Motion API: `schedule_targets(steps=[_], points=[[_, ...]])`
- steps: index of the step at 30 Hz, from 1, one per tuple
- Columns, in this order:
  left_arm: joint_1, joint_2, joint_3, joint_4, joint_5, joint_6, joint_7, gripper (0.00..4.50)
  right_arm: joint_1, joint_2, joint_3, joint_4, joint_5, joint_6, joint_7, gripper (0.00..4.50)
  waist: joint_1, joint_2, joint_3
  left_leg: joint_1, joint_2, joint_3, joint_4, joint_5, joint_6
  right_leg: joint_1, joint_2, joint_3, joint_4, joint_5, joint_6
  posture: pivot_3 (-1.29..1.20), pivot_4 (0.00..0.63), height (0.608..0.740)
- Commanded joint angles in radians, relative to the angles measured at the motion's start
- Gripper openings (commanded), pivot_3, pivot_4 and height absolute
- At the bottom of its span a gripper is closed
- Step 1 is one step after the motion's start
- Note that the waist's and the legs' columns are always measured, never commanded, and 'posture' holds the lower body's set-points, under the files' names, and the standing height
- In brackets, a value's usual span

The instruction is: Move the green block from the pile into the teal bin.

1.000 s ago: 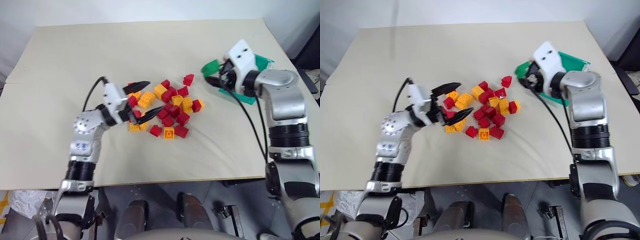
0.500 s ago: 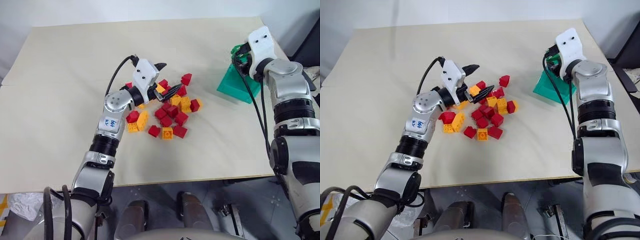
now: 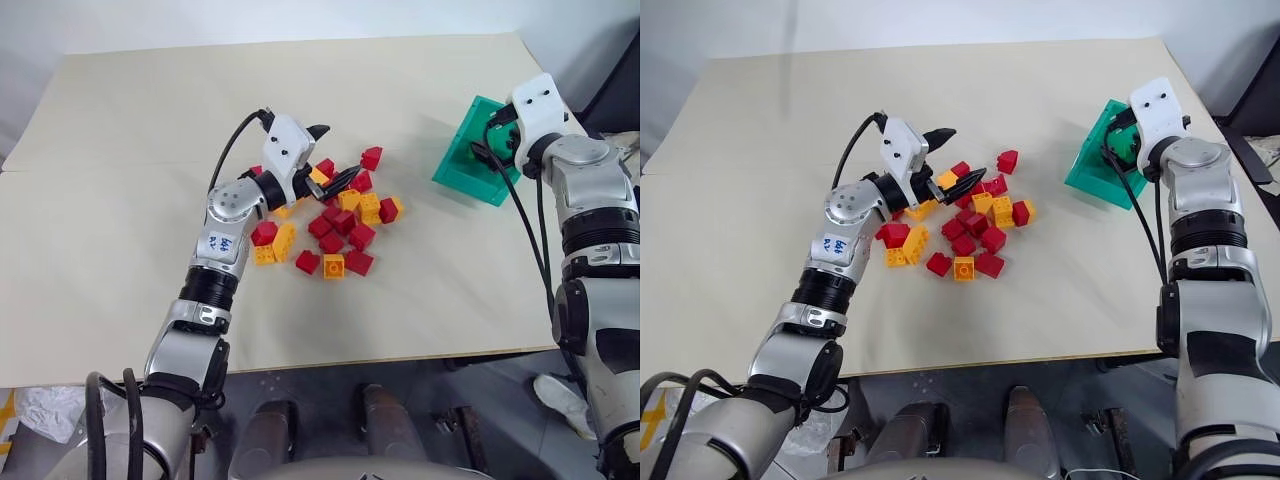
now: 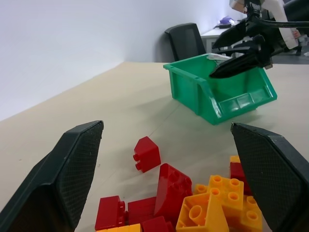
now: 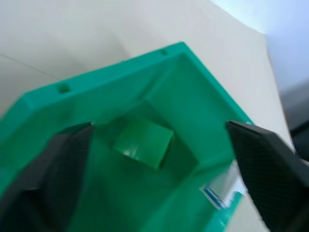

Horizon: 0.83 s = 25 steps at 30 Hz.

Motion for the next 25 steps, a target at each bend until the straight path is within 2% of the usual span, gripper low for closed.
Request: schedule_targets(steps=[1,4,7,11,14,17,20,25], points=[[-0.005,0.042,0.018,-0.050,-0.028,0.048,-0.048,4.50,-0.010,-0.022,-0.029,-0.056,0.036,-0.016,0.034,4.48,0.000,0.000,0.000,0.000,0.000,0.000,0.000,0.000,0.000,0.000,0.000,0.000,0.000,0.000,0.000,0.00,0.150,0.740],[0.044,0.081,0.055,-0.123,-0.096,0.109,-0.103,4.50,0.029,-0.031,-0.034,-0.131,0.082,-0.011,0.142,4.48,0.000,0.000,0.000,0.000,0.000,0.000,0.000,0.000,0.000,0.000,0.000,0.000,0.000,0.000,0.000,0.00,0.150,0.740],[0.141,0.178,0.117,-0.240,-0.181,0.239,-0.168,4.50,0.152,-0.060,-0.026,-0.318,0.169,0.000,0.366,4.48,-0.003,0.000,0.000,0.000,0.002,-0.001,0.000,0.000,0.000,0.000,0.001,0.000,-0.001,0.000,0.000,0.00,0.150,0.740],[0.282,0.322,0.187,-0.328,-0.238,0.276,-0.259,4.50,0.335,-0.109,-0.039,-0.500,0.264,-0.038,0.567,4.48,-0.001,0.000,0.000,0.000,0.002,-0.002,0.000,0.000,0.000,0.000,0.000,-0.001,-0.001,0.000,0.000,0.00,0.150,0.740],[0.343,0.392,0.223,-0.338,-0.288,0.362,-0.312,4.50,0.416,-0.135,-0.043,-0.486,0.246,-0.167,0.585,4.48,0.004,0.001,0.000,0.000,0.002,-0.003,0.002,0.000,0.000,0.002,-0.001,-0.001,0.000,0.000,0.001,0.00,0.150,0.740],[0.449,0.470,0.284,-0.365,-0.323,0.407,-0.347,4.50,0.488,-0.153,-0.061,-0.468,0.306,-0.196,0.695,4.48,0.005,0.001,0.000,0.000,0.002,-0.003,0.004,0.000,0.001,0.003,-0.001,0.000,0.000,0.001,0.002,0.00,0.150,0.740],[0.551,0.508,0.339,-0.408,-0.337,0.362,-0.372,4.50,0.547,-0.171,-0.078,-0.481,0.361,-0.197,0.784,4.48,0.003,0.001,0.000,0.001,0.004,-0.003,0.003,0.000,0.001,0.004,-0.001,0.000,0.000,0.001,0.002,0.00,0.150,0.740],[0.628,0.521,0.402,-0.431,-0.351,0.334,-0.362,4.50,0.557,-0.155,-0.097,-0.502,0.386,-0.167,0.747,4.48,0.002,0.001,0.000,0.002,0.004,-0.003,0.003,0.000,0.001,0.004,-0.001,0.000,0.000,0.001,0.001,0.00,0.150,0.740]])
